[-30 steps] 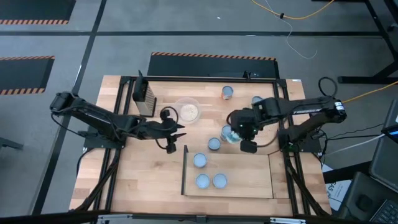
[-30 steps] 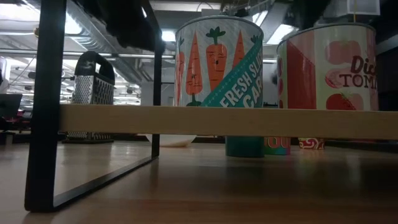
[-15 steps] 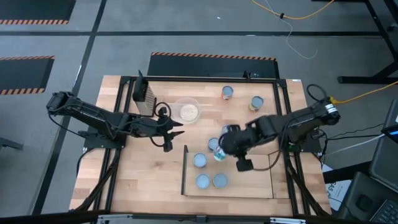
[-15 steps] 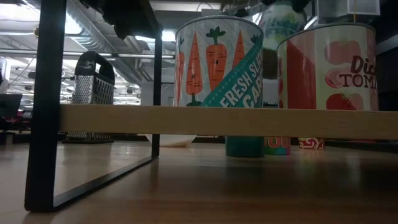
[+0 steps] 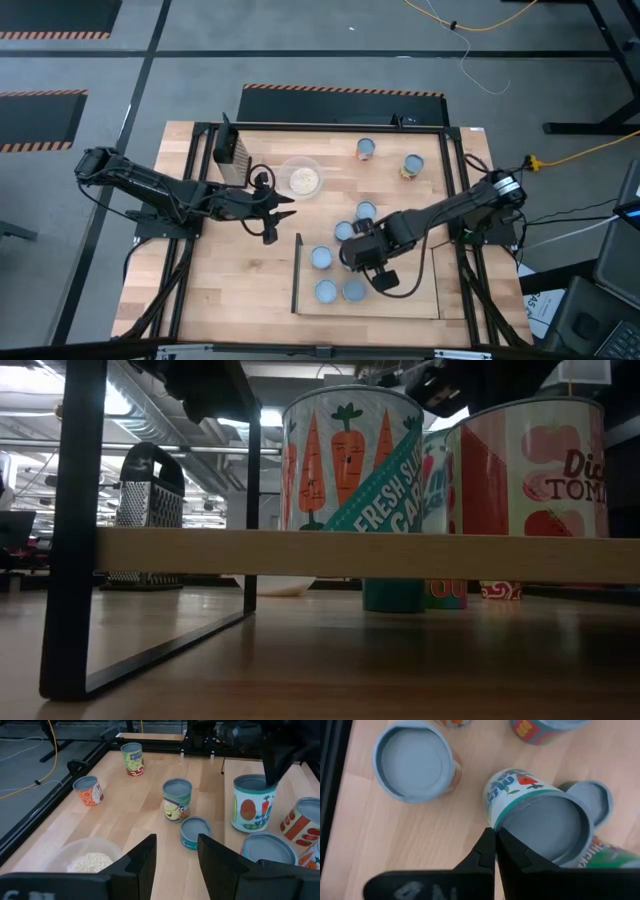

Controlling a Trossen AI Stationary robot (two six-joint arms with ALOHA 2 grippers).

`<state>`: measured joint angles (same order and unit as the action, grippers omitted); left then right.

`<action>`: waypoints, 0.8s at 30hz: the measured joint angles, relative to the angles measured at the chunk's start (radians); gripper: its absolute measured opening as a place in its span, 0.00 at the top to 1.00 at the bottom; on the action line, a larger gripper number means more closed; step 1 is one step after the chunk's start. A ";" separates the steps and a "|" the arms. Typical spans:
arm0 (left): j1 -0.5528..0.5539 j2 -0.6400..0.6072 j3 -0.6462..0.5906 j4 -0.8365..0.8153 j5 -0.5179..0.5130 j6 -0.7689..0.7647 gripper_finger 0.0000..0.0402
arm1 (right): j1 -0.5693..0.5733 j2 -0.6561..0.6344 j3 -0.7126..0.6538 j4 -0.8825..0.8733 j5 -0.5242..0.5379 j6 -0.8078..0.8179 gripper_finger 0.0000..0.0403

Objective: Pick and place cans onto a shelf
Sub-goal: Put the canned mixed vegetables on the shelf

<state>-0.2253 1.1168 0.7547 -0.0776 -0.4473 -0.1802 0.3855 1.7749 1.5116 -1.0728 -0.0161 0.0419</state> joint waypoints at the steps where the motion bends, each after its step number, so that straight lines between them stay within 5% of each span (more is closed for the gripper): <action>1: 0.000 0.000 0.000 0.000 0.000 0.000 0.66 | 0.000 0.004 0.000 0.009 0.000 -0.001 0.98; 24: 0.000 0.000 0.000 0.000 0.000 -0.001 0.66 | 0.018 0.015 0.000 0.028 -0.012 -0.129 0.97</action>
<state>-0.2256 1.1172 0.7547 -0.0780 -0.4473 -0.1808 0.4038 1.7901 1.5116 -1.0451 -0.0277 -0.0868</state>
